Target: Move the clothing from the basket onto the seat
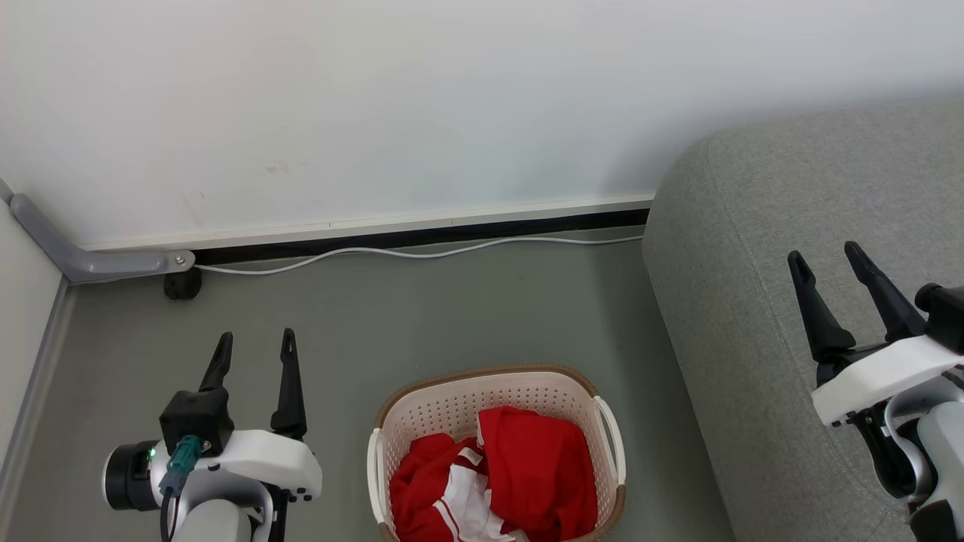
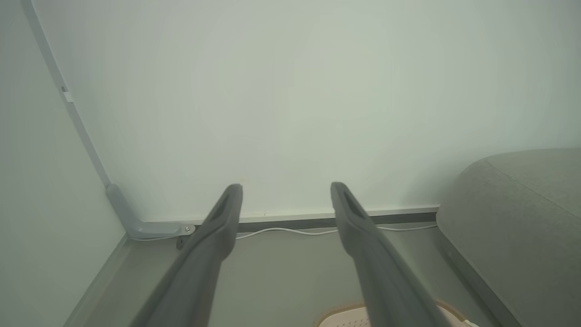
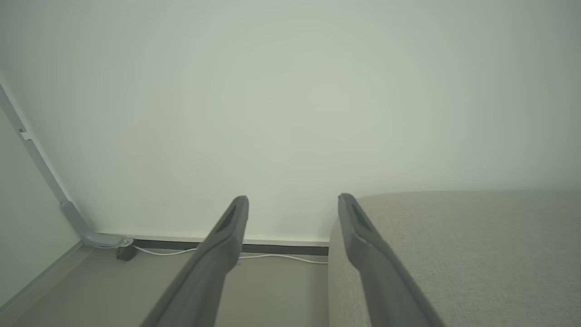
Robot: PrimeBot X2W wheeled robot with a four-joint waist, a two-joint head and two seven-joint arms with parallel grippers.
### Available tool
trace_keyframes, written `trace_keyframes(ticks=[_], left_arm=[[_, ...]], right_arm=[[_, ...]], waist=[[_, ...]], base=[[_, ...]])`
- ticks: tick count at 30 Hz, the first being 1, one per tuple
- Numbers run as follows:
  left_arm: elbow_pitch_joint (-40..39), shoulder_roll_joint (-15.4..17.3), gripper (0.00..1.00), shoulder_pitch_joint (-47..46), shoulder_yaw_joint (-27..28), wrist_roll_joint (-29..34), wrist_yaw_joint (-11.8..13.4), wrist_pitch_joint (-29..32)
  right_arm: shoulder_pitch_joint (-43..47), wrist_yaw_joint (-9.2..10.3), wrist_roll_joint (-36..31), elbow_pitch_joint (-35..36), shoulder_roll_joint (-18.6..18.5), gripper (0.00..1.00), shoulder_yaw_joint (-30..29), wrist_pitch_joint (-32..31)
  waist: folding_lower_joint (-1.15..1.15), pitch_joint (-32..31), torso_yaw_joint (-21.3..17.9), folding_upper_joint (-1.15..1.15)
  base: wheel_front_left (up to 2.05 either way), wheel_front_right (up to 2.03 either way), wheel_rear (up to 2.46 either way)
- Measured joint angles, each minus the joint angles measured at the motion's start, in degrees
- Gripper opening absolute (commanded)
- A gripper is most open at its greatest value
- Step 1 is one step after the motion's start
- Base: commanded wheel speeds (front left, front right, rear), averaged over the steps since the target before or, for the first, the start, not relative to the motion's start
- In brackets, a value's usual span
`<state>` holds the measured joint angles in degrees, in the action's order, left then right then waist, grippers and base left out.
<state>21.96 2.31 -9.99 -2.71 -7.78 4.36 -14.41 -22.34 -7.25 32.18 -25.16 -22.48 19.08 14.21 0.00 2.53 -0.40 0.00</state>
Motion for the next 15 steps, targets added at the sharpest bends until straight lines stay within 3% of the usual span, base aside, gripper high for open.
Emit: trace_keyframes(ticks=[15], left_arm=[[0.7,0.0,1.0,0.0,-2.8,-3.1,1.5,0.0]], right_arm=[[0.0,0.0,0.0,2.0,-0.1,1.0,-1.2,0.0]], waist=[[0.0,2.0,-0.1,0.0]], base=[[0.0,0.0,0.0]])
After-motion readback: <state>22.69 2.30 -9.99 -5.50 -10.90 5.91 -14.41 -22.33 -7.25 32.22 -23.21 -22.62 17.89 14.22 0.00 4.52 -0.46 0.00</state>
